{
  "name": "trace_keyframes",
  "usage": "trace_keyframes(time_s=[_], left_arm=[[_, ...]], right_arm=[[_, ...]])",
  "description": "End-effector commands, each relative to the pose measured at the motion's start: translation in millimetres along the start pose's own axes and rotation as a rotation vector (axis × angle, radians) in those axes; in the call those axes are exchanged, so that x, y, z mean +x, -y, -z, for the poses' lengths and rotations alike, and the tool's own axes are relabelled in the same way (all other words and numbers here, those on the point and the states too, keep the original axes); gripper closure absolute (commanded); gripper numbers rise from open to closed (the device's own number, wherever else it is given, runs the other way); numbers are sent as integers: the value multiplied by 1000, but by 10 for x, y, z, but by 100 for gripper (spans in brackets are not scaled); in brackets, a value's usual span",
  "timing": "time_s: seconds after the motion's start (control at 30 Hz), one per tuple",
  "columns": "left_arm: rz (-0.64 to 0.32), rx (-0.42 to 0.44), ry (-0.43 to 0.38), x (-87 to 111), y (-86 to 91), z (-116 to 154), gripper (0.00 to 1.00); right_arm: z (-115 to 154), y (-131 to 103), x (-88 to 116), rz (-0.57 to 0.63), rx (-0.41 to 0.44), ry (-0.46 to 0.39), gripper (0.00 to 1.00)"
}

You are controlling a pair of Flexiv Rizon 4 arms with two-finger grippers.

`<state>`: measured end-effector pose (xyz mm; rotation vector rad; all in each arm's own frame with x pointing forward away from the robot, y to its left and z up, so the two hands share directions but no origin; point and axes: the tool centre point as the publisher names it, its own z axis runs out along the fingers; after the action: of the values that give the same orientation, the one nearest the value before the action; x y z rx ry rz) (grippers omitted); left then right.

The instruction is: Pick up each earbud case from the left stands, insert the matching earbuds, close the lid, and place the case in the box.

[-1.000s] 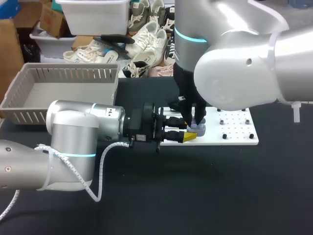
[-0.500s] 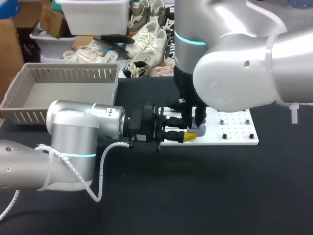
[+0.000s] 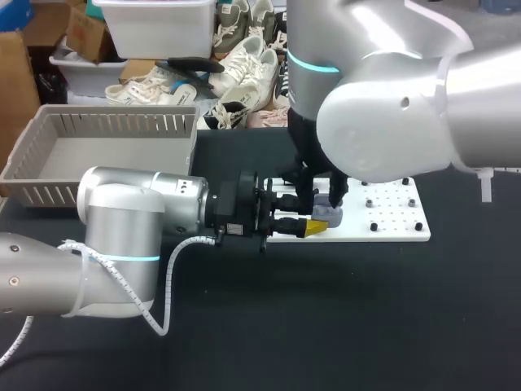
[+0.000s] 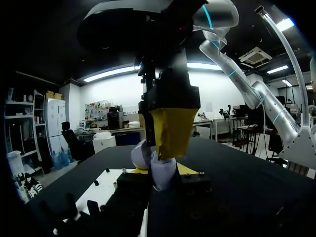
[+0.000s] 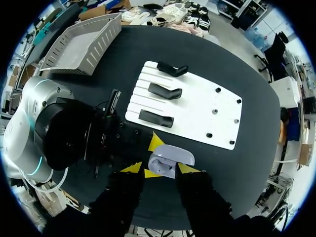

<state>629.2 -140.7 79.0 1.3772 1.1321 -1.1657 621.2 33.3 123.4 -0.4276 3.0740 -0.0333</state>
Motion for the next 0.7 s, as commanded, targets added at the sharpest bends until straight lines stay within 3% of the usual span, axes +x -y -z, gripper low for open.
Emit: trace_keyframes(time_s=[0.03, 0.17, 0.23, 0.27, 0.33, 0.7], left_arm=[[0, 1, 2, 3, -6, 4, 100], [0, 1, 2, 3, -6, 4, 100], [0, 1, 2, 3, -6, 4, 100], [0, 1, 2, 3, -6, 4, 100], [0, 1, 2, 3, -6, 4, 100], [0, 1, 2, 3, -6, 4, 100]], right_arm=[[67, -7, 49, 1, -5, 9, 61], [182, 15, 46, -1, -21, 34, 59], [231, 66, 13, -19, -19, 50, 52], [252, 102, -11, -30, -16, 56, 41], [278, 174, -61, -56, -6, 64, 0], [208, 623, -410, -277, 61, 87, 0]])
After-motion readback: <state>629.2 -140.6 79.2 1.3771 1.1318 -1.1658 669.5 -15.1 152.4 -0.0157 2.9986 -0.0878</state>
